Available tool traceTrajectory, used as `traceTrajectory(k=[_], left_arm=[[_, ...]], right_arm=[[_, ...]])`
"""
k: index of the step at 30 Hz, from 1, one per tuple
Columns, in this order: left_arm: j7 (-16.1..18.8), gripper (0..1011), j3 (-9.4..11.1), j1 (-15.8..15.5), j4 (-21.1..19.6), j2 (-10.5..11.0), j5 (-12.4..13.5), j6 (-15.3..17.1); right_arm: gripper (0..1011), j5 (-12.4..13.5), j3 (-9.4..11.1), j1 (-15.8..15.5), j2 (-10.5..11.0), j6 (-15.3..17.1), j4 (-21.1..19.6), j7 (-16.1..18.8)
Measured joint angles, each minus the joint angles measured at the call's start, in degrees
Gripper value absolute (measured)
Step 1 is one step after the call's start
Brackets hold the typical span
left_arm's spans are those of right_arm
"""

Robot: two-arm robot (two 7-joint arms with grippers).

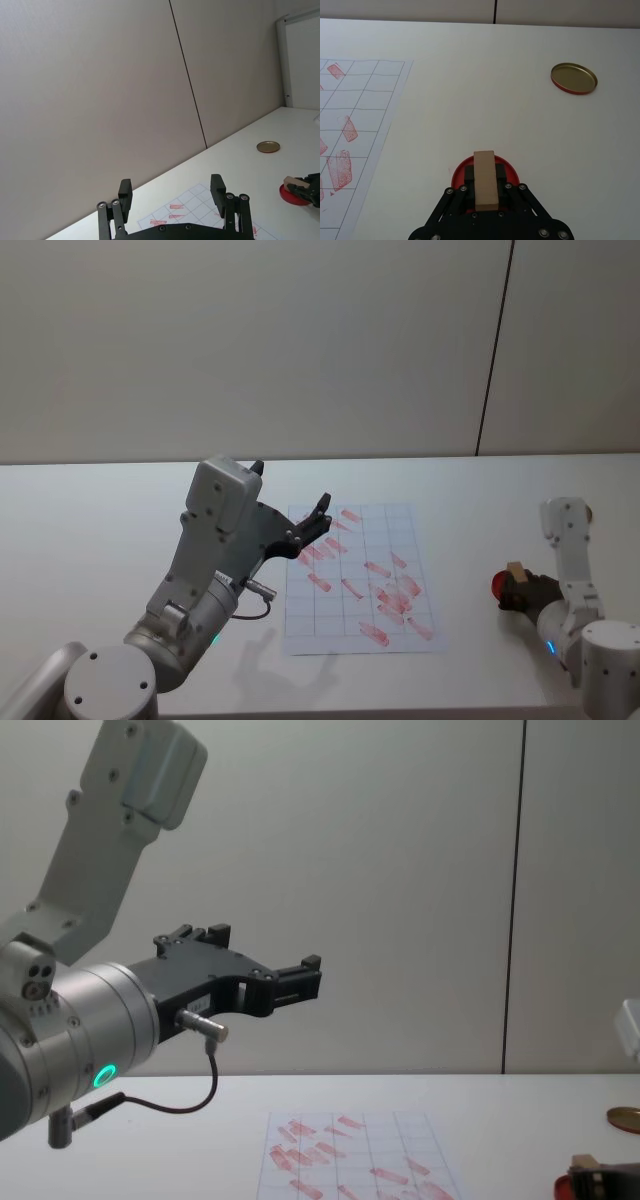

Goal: Use the one hand to pick up the stamp and affix it onto the A4 paper.

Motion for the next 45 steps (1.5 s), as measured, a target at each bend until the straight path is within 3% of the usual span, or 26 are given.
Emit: traceTrajectory(k=[17,29,45], left_arm=[[0.0,993,0.0,0.0,0.0,0.0,0.0,0.0],[0.0,993,0.0,0.0,0.0,0.0,0.0,0.0],[0.0,993,0.0,0.0,0.0,0.0,0.0,0.0]], right_arm=[[220,1.4,0.3,0.2,-0.5,1.0,0.8,-1.1],[220,2.3,0.2,0.4,-1.0,-0.3,0.8,-0.7],[221,-0.8,-0.7,-1.5,-0.9,-1.0,-9.5,-0.3]])
